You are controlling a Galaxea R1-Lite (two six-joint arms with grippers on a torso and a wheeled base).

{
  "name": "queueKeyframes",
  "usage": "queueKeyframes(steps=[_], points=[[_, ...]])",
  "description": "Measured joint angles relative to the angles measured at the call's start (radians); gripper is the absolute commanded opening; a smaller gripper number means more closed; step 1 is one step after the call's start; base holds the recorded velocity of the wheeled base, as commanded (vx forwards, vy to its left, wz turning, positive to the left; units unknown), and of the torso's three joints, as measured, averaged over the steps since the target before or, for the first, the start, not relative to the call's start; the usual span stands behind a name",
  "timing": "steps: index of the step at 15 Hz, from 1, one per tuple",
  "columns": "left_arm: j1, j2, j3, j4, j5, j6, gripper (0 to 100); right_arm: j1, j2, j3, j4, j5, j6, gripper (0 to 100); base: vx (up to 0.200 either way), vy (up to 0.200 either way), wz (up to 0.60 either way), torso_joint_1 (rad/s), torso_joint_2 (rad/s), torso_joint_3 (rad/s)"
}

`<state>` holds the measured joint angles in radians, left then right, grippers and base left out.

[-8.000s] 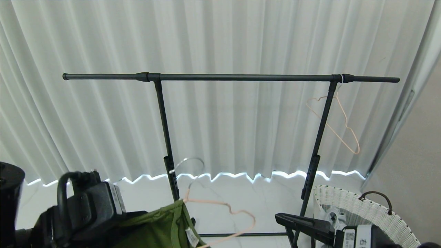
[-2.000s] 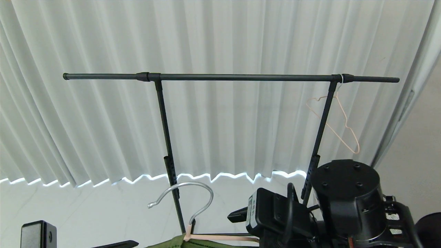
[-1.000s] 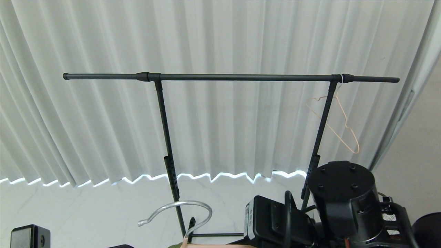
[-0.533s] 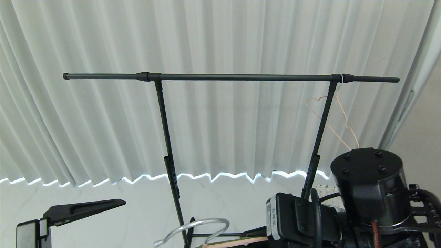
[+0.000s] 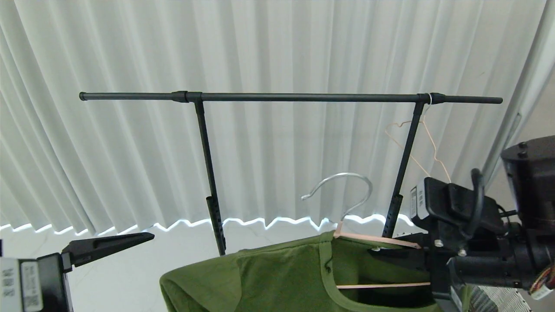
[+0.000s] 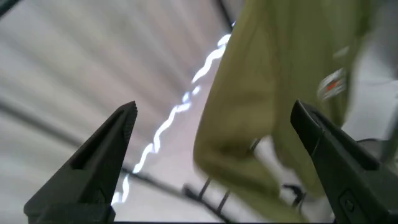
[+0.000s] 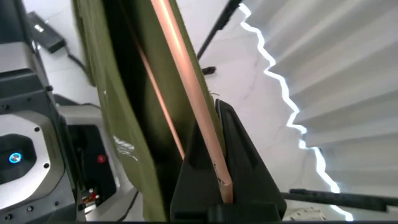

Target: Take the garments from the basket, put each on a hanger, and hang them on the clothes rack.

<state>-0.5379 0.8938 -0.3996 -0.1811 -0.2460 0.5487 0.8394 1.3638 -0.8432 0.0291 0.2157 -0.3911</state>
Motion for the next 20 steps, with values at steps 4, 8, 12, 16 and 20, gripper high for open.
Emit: queueKeyframes(steps=[4, 8, 12, 16, 20], points=[[0.058, 0.114, 0.026, 0.001, 0.047, 0.0, 100, -0.007, -0.06, -0.01, 0.019, 0.001, 0.0, 0, 0.0, 0.0, 0.0, 0.0, 0.0, 0.0], [0.078, 0.263, 0.022, -0.136, 0.049, -0.023, 100, 0.017, -0.084, -0.008, 0.019, 0.001, 0.0, 0, 0.0, 0.0, 0.0, 0.0, 0.0, 0.0], [0.118, 0.332, 0.047, -0.201, 0.049, -0.031, 100, -0.003, -0.098, -0.001, 0.023, -0.026, 0.002, 0, 0.0, 0.0, 0.0, 0.0, 0.0, 0.0], [0.176, 0.308, 0.104, -0.201, 0.049, -0.031, 100, -0.031, -0.101, -0.001, 0.023, -0.025, 0.001, 0, 0.0, 0.0, 0.0, 0.0, 0.0, 0.0], [0.192, 0.303, 0.109, -0.201, 0.039, -0.032, 100, 0.001, -0.111, 0.004, 0.02, -0.023, 0.021, 0, 0.0, 0.0, 0.0, 0.0, 0.0, 0.0]])
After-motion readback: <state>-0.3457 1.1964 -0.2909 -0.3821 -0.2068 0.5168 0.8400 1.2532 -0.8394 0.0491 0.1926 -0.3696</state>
